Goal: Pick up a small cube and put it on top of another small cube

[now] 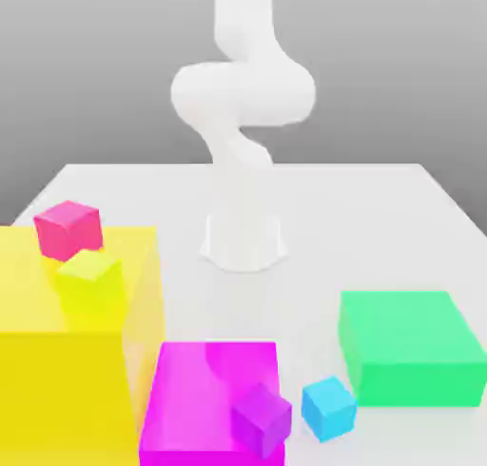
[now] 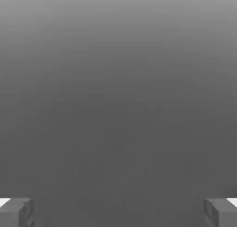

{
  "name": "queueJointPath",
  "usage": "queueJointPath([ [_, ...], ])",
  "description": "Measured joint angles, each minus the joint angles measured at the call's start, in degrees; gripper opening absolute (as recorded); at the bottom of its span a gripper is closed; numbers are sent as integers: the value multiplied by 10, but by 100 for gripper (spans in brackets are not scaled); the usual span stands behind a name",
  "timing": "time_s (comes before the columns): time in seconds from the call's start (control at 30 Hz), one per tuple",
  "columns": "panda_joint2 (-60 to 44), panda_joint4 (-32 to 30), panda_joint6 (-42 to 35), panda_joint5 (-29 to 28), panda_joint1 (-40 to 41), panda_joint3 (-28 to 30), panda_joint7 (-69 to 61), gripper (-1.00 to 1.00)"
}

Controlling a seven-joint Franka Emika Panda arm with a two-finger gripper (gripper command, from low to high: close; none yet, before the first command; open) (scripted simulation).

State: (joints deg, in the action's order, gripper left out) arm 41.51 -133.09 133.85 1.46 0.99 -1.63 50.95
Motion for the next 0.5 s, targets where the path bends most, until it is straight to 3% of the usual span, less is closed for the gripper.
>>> queueJointPath([
  [0.27, -139, -42, 67, 34, 33, -66, 175, 0],
  [0.5, -258, -79, 125, 31, 54, -125, 349, 0],
])
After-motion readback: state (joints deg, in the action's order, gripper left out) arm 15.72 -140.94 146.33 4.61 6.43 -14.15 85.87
